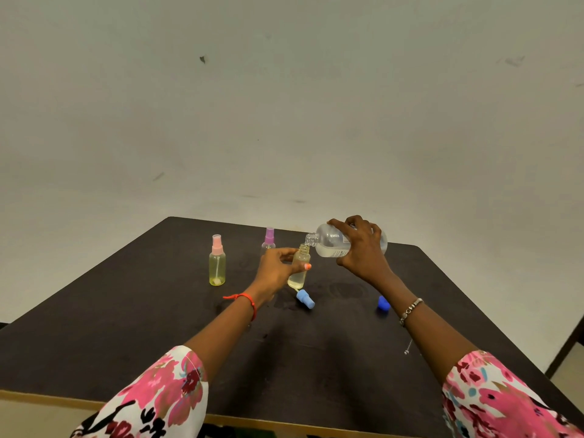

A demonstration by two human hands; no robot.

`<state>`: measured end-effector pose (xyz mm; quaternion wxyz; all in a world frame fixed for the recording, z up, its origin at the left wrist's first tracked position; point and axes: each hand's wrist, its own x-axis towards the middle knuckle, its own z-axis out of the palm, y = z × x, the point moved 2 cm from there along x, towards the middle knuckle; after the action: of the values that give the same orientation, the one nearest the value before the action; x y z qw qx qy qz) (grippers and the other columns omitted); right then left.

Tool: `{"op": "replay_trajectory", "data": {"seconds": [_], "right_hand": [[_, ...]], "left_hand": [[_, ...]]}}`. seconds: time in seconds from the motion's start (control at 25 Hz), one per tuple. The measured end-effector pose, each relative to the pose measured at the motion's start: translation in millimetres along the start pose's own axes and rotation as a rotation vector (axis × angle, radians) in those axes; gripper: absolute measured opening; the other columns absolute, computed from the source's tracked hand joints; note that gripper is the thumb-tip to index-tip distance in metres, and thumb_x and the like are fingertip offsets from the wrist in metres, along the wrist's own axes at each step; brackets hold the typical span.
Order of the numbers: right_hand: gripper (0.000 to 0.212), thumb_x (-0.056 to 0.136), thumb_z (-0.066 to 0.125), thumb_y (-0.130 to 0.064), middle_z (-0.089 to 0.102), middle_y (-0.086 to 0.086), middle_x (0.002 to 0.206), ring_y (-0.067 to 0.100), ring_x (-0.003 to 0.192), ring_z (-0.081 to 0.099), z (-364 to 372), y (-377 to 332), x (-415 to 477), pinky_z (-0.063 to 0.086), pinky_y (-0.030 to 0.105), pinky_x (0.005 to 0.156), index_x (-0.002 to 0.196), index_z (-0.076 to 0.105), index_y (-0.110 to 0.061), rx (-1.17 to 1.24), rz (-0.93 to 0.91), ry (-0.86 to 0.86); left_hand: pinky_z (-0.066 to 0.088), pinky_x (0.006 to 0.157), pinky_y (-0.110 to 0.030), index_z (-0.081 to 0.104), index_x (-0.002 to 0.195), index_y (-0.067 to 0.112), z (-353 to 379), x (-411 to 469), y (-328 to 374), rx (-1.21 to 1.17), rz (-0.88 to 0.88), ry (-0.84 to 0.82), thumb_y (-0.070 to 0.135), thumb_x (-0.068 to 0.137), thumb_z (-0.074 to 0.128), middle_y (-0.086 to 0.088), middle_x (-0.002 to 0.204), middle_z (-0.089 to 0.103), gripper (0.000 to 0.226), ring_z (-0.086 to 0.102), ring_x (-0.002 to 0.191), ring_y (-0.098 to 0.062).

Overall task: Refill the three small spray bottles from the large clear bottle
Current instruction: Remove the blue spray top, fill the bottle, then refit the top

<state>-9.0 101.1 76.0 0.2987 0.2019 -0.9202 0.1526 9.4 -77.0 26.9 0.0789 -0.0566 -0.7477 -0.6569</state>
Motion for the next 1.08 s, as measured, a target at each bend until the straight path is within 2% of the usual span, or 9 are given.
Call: {"op": "replay_trajectory", "data": {"seconds": [0.52,0.76,0.84,0.92,1.0,1.08], "right_hand": [[0.067,0.065,0.074,-0.016,0.048,0.014,0.119,0.03,0.113,0.046,-0.8,0.7,-0.3,0.02,0.046,0.105,0.128,0.05,-0.022,-0.005,-0.006,0.001],[0.072,0.062,0.074,-0.014,0.049,0.013,0.116,0.029,0.109,0.046,3.3,4.2,1.8,0.026,0.045,0.101,0.128,0.049,-0.022,0.028,0.008,-0.012],[0.074,0.06,0.075,-0.012,0.05,0.012,0.113,0.028,0.105,0.049,6.4,5.4,3.3,0.031,0.042,0.096,0.129,0.048,-0.021,0.096,0.033,-0.016],[0.076,0.059,0.077,-0.011,0.054,0.011,0.11,0.027,0.1,0.053,8.9,6.3,5.6,0.042,0.041,0.09,0.128,0.049,-0.019,0.259,0.087,0.015],[0.075,0.058,0.082,-0.011,0.058,0.008,0.109,0.021,0.095,0.057,11.1,7.8,8.7,0.049,0.031,0.08,0.126,0.05,-0.016,0.433,0.165,0.053],[0.069,0.056,0.085,-0.011,0.063,0.004,0.104,0.017,0.091,0.06,14.7,11.4,9.6,0.047,0.021,0.073,0.118,0.055,-0.015,0.563,0.282,0.087]], "left_hand": [[0.05,0.087,-0.032,0.061,0.117,0.006,0.6,2.2,-3.9,0.011,-0.005,0.005,0.012,0.073,0.074,-0.011,0.116,0.064,0.046,0.058,0.103,-0.018],[0.051,0.093,-0.039,0.06,0.118,0.007,2.0,4.4,-6.1,0.008,-0.02,0.0,0.014,0.073,0.075,-0.011,0.117,0.065,0.048,0.06,0.107,-0.02],[0.051,0.092,-0.04,0.06,0.117,0.007,2.5,4.1,-6.4,0.003,-0.028,-0.004,0.014,0.073,0.075,-0.011,0.117,0.065,0.047,0.06,0.108,-0.021],[0.052,0.09,-0.038,0.061,0.117,0.007,2.7,4.6,-7.3,-0.012,-0.033,-0.009,0.013,0.073,0.075,-0.011,0.117,0.065,0.047,0.06,0.107,-0.021],[0.052,0.088,-0.036,0.061,0.116,0.007,2.5,4.5,-7.5,-0.02,-0.034,-0.018,0.012,0.073,0.074,-0.011,0.116,0.065,0.045,0.06,0.107,-0.021],[0.051,0.084,-0.033,0.061,0.115,0.007,2.2,4.5,-8.3,-0.024,-0.038,-0.022,0.011,0.074,0.074,-0.011,0.115,0.065,0.043,0.06,0.104,-0.019]]}}
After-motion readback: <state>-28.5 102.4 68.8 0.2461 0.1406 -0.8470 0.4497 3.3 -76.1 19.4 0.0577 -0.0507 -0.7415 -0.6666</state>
